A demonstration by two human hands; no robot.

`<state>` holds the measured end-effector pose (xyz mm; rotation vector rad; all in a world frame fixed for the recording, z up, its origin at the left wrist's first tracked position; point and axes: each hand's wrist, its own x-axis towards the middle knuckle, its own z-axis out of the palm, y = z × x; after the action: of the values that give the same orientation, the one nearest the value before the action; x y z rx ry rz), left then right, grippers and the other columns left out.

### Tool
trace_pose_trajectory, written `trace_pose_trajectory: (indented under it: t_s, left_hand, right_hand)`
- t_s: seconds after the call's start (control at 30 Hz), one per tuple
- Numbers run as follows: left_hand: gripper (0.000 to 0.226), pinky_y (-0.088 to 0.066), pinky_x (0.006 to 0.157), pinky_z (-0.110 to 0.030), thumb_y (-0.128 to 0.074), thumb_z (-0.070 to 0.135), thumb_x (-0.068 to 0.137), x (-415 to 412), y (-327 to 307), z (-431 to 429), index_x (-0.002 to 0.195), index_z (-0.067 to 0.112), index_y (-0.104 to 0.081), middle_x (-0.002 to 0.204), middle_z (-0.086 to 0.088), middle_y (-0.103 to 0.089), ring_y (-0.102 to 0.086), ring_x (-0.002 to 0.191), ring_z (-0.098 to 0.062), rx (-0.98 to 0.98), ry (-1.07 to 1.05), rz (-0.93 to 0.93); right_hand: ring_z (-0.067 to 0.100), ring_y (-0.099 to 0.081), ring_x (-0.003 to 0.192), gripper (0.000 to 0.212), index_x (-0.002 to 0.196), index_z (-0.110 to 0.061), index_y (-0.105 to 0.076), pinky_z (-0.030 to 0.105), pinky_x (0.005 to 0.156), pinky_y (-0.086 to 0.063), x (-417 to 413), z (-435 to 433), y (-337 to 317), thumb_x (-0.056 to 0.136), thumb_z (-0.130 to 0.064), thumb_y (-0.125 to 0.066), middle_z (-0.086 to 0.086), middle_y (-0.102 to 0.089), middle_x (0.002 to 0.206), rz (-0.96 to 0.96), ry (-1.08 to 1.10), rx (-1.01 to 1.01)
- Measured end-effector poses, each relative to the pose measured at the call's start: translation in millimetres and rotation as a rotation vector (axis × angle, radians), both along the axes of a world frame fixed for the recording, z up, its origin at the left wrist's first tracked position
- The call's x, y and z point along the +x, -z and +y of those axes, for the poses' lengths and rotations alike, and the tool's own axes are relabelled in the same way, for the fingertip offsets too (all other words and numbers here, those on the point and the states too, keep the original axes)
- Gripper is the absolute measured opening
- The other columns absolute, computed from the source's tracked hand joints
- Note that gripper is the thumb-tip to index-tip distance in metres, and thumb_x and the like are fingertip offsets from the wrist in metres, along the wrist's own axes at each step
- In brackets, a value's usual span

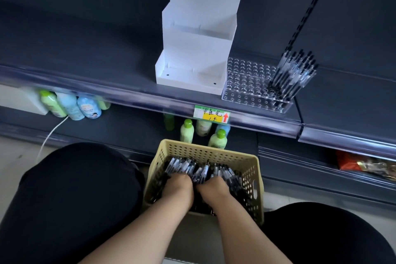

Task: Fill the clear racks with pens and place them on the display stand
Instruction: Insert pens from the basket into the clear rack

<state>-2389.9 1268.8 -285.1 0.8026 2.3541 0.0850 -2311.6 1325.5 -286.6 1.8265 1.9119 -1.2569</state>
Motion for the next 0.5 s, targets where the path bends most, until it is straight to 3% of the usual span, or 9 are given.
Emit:
trace_pose_trajectory:
  t_s: [0.13, 0.2, 0.3, 0.37, 0.43, 0.5]
  left_hand:
    - [0.042, -0.040, 0.100, -0.036, -0.028, -0.005, 0.094, -6, -9, -4, 0.131, 0.001, -0.045, 0.134, -0.015, -0.051, -0.050, 0.123, -0.030, -0.005, -0.044, -0.004]
    - [0.036, -0.042, 0.097, -0.034, -0.036, -0.001, 0.094, -5, -14, -9, 0.128, 0.003, -0.047, 0.128, -0.014, -0.056, -0.054, 0.118, -0.028, 0.040, 0.001, 0.008]
    - [0.028, -0.045, 0.085, -0.031, -0.051, 0.014, 0.090, -1, -26, -17, 0.118, 0.011, -0.050, 0.114, -0.007, -0.061, -0.058, 0.104, -0.024, 0.204, 0.053, -0.011]
    - [0.017, -0.042, 0.068, -0.027, -0.057, 0.022, 0.085, 1, -38, -23, 0.096, 0.019, -0.044, 0.095, -0.002, -0.059, -0.056, 0.084, -0.021, 0.355, 0.035, -0.049]
    - [0.021, -0.034, 0.055, -0.026, -0.060, 0.023, 0.081, 3, -51, -25, 0.087, 0.022, -0.040, 0.081, 0.005, -0.057, -0.051, 0.072, -0.018, 0.477, 0.001, -0.060]
    - [0.021, -0.030, 0.048, -0.023, -0.062, 0.023, 0.077, 6, -65, -27, 0.087, 0.026, -0.042, 0.075, 0.009, -0.059, -0.053, 0.069, -0.016, 0.572, -0.030, -0.090]
  right_hand:
    - [0.024, -0.064, 0.082, 0.029, 0.096, -0.006, -0.064, 0.022, 0.060, -0.047, 7, -3, -13, 0.080, -0.029, -0.057, 0.014, -0.069, 0.101, 0.041, 0.014, 0.009]
    - [0.027, -0.064, 0.085, 0.032, 0.102, -0.005, -0.059, 0.029, 0.071, -0.053, 12, -6, -21, 0.079, -0.028, -0.058, 0.016, -0.068, 0.101, 0.104, 0.055, 0.057]
    - [0.031, -0.064, 0.090, 0.032, 0.106, -0.005, -0.053, 0.036, 0.078, -0.054, 18, -10, -39, 0.080, -0.023, -0.057, 0.016, -0.066, 0.099, 0.230, 0.137, 0.130]
    - [0.031, -0.064, 0.089, 0.024, 0.102, -0.009, -0.048, 0.036, 0.079, -0.053, 21, -12, -54, 0.084, -0.023, -0.054, 0.016, -0.066, 0.098, 0.301, 0.168, 0.190]
    - [0.018, -0.067, 0.069, 0.016, 0.101, -0.011, -0.048, 0.024, 0.063, -0.052, 24, -14, -70, 0.089, -0.022, -0.048, 0.016, -0.067, 0.093, 0.401, 0.212, 0.220]
    - [0.004, -0.057, 0.040, 0.012, 0.098, -0.014, -0.050, 0.016, 0.041, -0.042, 29, -16, -83, 0.092, -0.022, -0.043, 0.014, -0.068, 0.084, 0.492, 0.252, 0.242]
